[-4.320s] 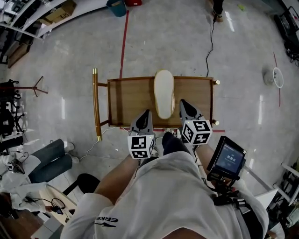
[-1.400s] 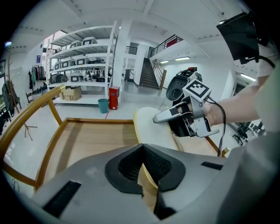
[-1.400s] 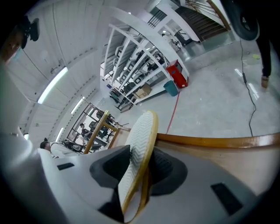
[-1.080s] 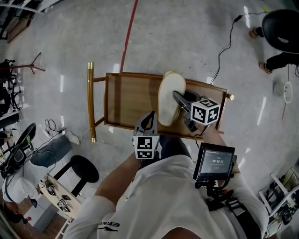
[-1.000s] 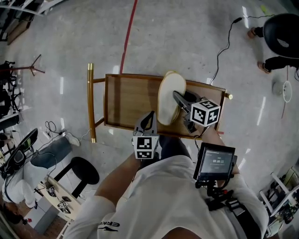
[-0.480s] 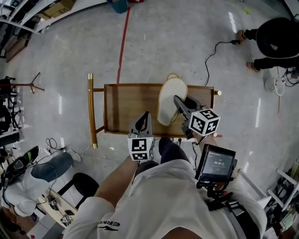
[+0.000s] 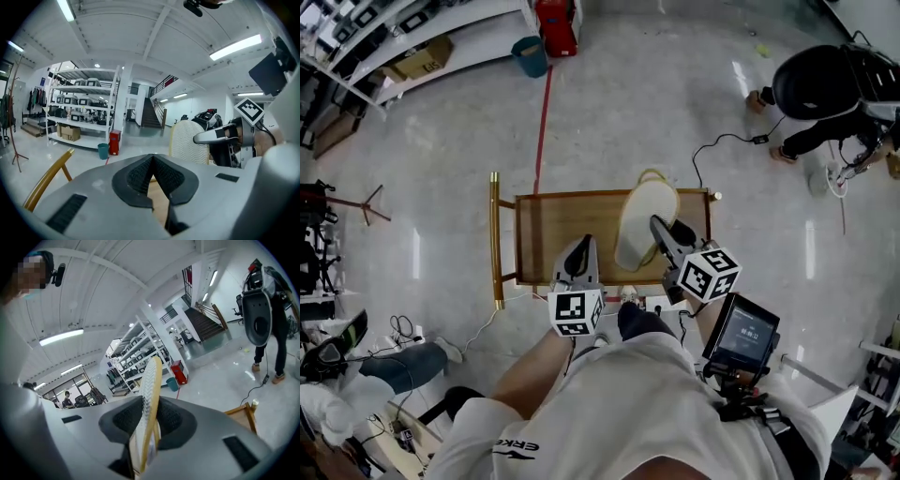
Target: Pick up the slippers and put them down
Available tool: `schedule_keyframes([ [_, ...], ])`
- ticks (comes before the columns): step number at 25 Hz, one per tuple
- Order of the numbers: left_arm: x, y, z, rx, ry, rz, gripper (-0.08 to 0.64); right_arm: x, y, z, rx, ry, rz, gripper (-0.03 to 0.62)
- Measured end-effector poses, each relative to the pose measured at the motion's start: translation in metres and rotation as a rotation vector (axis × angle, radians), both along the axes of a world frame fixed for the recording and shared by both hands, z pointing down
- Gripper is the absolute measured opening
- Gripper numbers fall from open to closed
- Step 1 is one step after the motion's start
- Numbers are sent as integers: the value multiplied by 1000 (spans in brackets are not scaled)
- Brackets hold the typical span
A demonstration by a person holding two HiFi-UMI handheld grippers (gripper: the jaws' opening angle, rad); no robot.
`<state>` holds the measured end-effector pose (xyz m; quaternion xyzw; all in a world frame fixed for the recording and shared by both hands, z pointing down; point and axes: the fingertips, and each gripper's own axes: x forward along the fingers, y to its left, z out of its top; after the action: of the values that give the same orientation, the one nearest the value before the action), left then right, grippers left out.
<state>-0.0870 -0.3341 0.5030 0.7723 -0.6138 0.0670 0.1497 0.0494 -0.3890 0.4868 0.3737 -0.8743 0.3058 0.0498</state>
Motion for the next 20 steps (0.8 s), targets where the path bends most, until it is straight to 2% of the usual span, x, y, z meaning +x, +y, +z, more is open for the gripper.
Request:
schedule_keyframes([
  [5, -3, 22, -48, 109, 34, 7, 3, -4, 38, -48, 76, -17, 15, 89],
  [9, -11, 55, -73, 165, 61, 4, 3, -10, 79, -72, 126, -19, 19, 89],
  [20, -31, 156, -92, 212, 89, -7, 2, -20, 192, -94, 169, -37, 48, 89],
])
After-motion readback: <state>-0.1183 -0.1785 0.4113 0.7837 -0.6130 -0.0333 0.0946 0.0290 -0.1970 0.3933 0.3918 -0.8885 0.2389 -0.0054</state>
